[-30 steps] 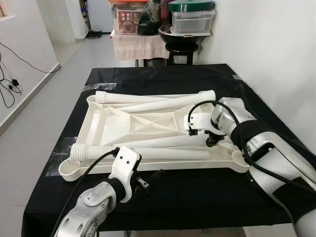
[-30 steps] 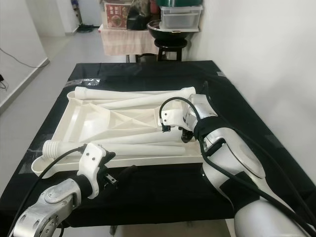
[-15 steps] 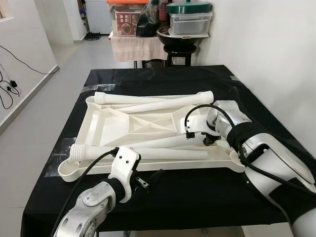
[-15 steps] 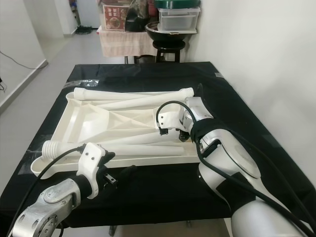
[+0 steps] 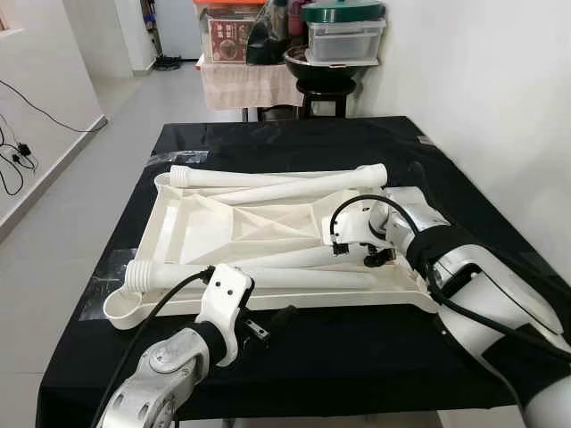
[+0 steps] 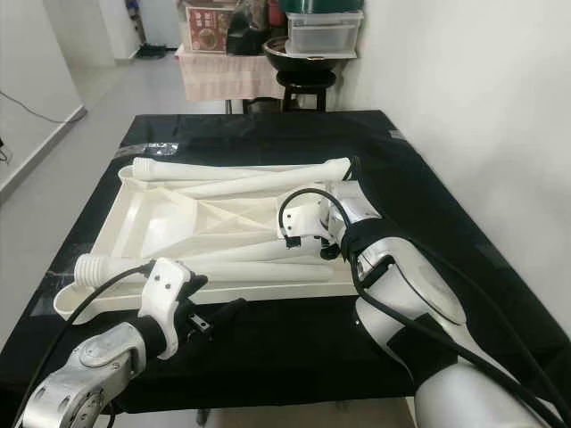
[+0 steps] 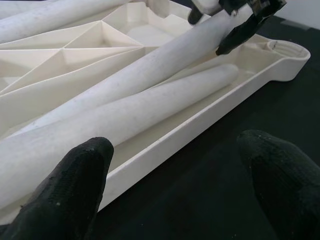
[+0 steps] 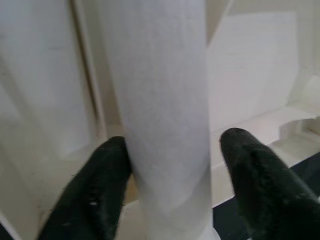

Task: Building children table

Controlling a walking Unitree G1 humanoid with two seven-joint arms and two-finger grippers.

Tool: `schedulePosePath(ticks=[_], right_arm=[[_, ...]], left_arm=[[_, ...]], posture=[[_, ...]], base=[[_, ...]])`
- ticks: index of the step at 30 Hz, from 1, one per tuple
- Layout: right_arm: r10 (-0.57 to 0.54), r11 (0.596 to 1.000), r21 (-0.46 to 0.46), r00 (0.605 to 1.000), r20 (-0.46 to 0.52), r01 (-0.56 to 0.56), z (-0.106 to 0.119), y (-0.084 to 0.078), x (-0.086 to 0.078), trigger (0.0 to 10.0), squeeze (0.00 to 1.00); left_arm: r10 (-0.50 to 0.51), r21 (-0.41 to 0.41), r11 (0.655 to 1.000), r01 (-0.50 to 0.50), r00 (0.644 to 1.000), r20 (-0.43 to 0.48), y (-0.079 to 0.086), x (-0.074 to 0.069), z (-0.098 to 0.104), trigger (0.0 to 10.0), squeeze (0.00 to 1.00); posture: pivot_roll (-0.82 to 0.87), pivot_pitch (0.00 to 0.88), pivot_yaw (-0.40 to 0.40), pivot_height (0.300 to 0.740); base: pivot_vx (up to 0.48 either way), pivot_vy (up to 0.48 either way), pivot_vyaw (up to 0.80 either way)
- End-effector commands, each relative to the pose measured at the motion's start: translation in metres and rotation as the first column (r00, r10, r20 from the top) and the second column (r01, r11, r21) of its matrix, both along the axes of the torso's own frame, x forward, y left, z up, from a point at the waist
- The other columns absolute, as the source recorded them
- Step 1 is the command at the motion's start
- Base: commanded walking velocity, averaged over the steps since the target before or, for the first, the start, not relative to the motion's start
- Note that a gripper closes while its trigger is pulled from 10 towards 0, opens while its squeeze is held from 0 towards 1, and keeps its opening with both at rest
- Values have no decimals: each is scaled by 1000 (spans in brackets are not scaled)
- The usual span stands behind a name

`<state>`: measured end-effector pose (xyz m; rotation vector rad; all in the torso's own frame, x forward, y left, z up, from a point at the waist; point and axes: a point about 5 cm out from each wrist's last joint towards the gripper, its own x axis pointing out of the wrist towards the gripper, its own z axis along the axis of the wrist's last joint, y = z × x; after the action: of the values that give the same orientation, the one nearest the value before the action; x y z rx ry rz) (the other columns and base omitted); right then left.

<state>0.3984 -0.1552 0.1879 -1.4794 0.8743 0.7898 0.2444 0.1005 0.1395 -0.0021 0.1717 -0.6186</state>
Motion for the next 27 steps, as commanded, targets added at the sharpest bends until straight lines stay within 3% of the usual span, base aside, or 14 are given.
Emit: schedulePosePath(ticks=[1, 9, 19, 21, 23, 24, 25, 27], right_arm=[[1, 1000, -20, 1000, -29, -2, -5, -1, -2, 0, 0], [-15, 1000, 3, 1000, -12, 15, -3, 0, -1, 0, 0], [-107, 982, 165, 993, 58, 96, 14, -10, 4, 0, 0], [-172, 950, 277, 983, 65, 148, 28, -17, 6, 0, 0], [-175, 947, 283, 983, 63, 150, 29, -18, 6, 0, 0], [-197, 924, 346, 978, 69, 161, 36, -19, 7, 0, 0], [-197, 924, 346, 978, 69, 161, 36, -19, 7, 0, 0], [-233, 868, 466, 969, 77, 171, 50, -23, 9, 1373, 0]], left_arm=[[5, -2, 1000, -5, 1000, -11, -1, -1, -2, 10000, 0], [-1, -8, 1000, 1, 1000, -13, -3, -1, -2, 10000, 0], [-2, -3, 1000, 2, 1000, 0, 0, 2, 0, 10000, 0], [1, 2, 1000, -1, 1000, 15, 2, 3, 3, 10000, 0], [1, 2, 1000, -1, 1000, 16, 2, 3, 3, 10000, 0], [5, 5, 1000, -5, 999, 32, 3, 5, 6, 10000, 0], [5, 5, 1000, -5, 999, 32, 3, 5, 6, 10000, 0], [11, 6, 1000, -11, 998, 69, 5, 8, 15, 10000, 0]], posture=[[-128, 0, -39, 740], [-133, 0, -35, 740], [-135, 0, -20, 740], [-129, 0, -15, 740], [-129, 0, -15, 740], [-117, 0, -6, 740], [-117, 0, -6, 740], [-109, 0, -7, 740]], base=[[0, 0, 0], [0, 0, 0], [0, 0, 0], [0, 0, 0], [0, 0, 0], [0, 0, 0], [0, 0, 0], [0, 0, 0]])
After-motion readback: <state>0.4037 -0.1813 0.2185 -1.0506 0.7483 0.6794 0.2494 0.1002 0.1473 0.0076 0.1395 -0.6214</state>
